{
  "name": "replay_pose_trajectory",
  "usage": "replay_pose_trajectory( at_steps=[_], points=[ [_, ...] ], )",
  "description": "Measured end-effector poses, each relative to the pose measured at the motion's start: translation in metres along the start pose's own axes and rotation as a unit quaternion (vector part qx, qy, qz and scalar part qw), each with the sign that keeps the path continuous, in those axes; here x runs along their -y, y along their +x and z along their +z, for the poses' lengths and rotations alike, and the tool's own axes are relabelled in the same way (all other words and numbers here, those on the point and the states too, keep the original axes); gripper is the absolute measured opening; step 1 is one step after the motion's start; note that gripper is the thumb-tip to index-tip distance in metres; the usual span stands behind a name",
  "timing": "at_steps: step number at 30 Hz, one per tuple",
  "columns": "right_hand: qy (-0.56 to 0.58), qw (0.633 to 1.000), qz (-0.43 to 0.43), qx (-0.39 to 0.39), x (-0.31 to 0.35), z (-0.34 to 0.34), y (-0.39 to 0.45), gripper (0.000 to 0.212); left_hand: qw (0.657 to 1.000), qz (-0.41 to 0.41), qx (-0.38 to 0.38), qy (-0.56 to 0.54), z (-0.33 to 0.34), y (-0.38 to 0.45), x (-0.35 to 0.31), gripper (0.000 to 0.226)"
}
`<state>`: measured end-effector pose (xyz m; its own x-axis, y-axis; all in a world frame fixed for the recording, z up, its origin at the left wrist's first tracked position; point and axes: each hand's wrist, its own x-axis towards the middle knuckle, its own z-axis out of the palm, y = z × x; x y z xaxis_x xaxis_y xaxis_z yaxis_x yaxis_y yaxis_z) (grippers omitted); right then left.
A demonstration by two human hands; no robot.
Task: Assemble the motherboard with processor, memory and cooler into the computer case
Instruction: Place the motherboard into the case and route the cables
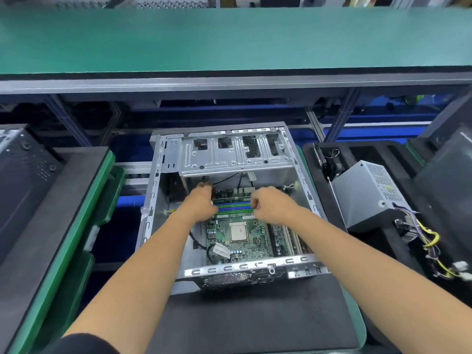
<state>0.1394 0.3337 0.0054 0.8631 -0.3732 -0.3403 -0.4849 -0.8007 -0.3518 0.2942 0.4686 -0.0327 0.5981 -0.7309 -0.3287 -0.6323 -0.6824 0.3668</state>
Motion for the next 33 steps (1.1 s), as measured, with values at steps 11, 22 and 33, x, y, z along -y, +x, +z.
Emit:
replay_pose_trajectory(
  at_steps=[11, 22, 33],
  points=[
    [-0.12, 0.992, -0.02, 0.022, -0.003, 0.02, 0.049, 0.078, 0.997, -0.066, 0.022, 0.041, 0.007, 0.006, 0.01, 0.069],
    [-0.119, 0.991, -0.061, 0.006, 0.002, 0.023, 0.055, 0.043, 0.988, -0.089, 0.032, 0.122, 0.011, 0.012, 0.019, 0.026],
    [-0.102, 0.992, -0.07, -0.033, 0.008, 0.009, 0.051, 0.031, 0.975, -0.059, -0.118, 0.181, 0.005, 0.005, 0.01, 0.021]
  ],
)
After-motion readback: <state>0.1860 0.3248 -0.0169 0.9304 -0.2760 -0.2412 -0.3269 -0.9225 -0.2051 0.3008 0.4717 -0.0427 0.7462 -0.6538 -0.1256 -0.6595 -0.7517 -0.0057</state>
